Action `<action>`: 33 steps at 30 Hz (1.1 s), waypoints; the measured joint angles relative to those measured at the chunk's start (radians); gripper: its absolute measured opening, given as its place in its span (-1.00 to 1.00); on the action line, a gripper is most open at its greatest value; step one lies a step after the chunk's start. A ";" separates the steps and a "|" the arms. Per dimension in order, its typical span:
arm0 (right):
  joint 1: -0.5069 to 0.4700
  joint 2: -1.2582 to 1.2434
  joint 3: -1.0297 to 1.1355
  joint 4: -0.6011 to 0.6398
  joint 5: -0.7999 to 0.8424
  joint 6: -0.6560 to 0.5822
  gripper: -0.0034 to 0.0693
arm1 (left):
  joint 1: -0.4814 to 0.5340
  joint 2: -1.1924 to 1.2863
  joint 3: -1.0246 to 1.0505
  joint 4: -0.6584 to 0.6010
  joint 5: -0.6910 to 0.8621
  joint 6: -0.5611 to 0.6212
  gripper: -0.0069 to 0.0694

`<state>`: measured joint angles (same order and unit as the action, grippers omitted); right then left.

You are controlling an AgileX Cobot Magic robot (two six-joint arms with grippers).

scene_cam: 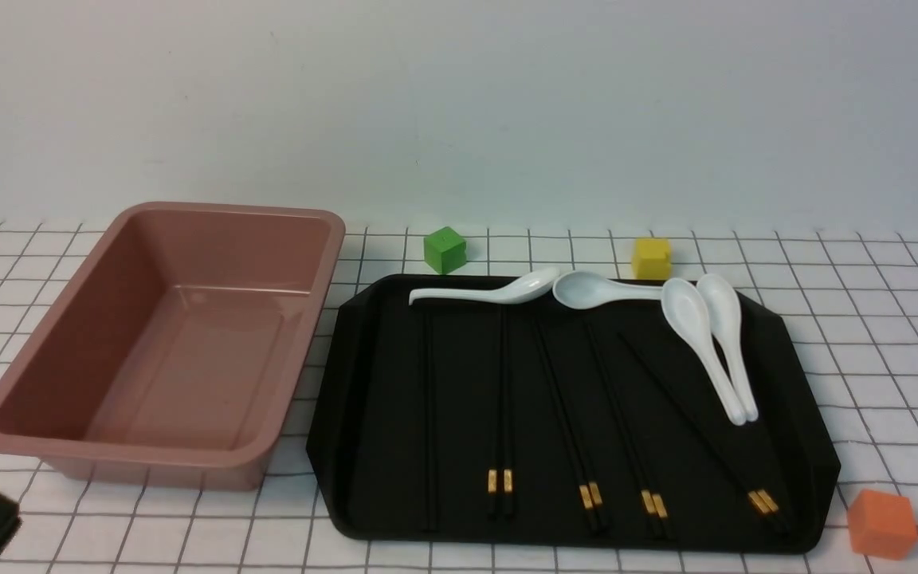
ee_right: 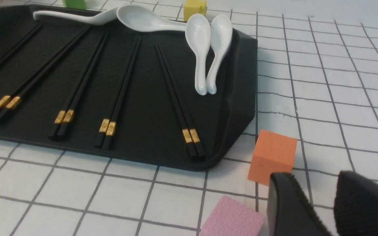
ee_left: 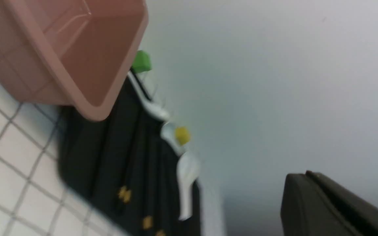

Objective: On white black tablecloth take chopsticks from black tray and put them in box.
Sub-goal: 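Reach over to the black tray and grasp a pair of chopsticks with the left gripper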

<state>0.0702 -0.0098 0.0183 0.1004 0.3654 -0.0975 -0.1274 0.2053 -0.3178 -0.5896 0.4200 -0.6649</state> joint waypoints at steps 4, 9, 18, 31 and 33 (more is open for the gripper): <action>0.000 0.000 0.000 0.000 0.000 0.000 -0.25 | 0.000 0.415 -0.248 0.140 0.438 0.137 -0.85; 0.000 0.000 0.000 0.000 0.000 0.000 -0.25 | -0.047 0.836 -0.446 0.161 0.702 0.326 -0.85; -0.001 0.000 0.000 0.000 0.000 0.000 -0.25 | -0.428 1.305 -0.758 0.334 0.503 0.122 -0.85; -0.001 0.000 0.000 0.000 0.000 0.000 -0.25 | -0.500 1.726 -1.118 0.627 0.508 -0.067 -0.25; -0.001 0.000 0.000 0.000 0.000 0.000 -0.25 | -0.500 1.778 -1.165 0.634 0.518 -0.050 -0.10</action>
<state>0.0694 -0.0098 0.0183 0.1004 0.3658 -0.0975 -0.6274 1.9833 -1.4826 0.0446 0.9377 -0.7151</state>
